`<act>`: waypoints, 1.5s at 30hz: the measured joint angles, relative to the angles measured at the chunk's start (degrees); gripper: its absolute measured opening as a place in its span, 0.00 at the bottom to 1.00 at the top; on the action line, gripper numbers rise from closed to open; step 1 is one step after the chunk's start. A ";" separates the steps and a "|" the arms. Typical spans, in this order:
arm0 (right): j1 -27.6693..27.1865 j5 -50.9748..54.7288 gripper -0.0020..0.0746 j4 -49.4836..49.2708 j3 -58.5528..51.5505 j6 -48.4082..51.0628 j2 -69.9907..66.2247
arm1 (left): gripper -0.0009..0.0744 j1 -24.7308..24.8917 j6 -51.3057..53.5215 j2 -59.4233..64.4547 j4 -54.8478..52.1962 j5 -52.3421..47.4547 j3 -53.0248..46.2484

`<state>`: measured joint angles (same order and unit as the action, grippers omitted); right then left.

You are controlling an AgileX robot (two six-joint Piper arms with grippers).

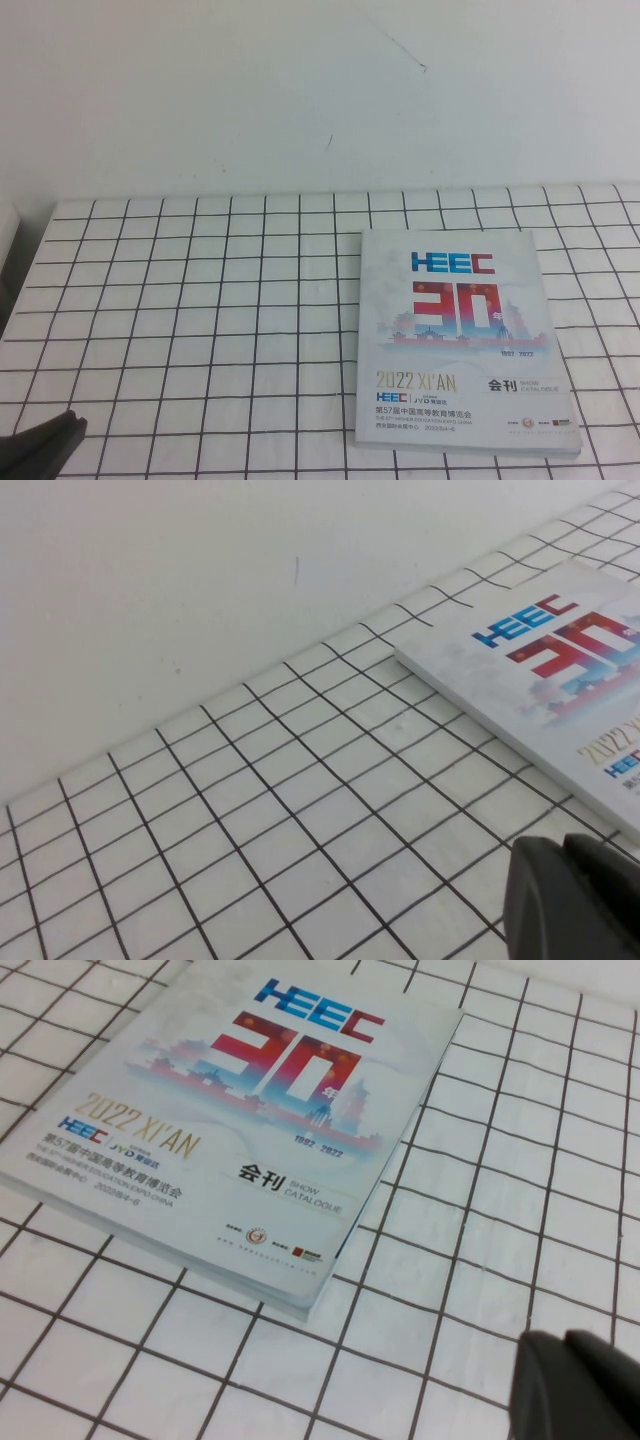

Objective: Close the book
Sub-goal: 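Close the open booklet and leave it lying on the table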

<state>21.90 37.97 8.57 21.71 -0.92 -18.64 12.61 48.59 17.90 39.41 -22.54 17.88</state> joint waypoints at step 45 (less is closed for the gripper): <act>0.00 0.40 0.02 -1.10 0.00 0.00 0.00 | 0.01 -7.72 -56.47 -18.53 -35.31 4.11 -18.90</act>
<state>21.90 38.38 7.47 21.71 -0.92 -18.64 4.89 -7.88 -0.63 4.09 -18.42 -1.02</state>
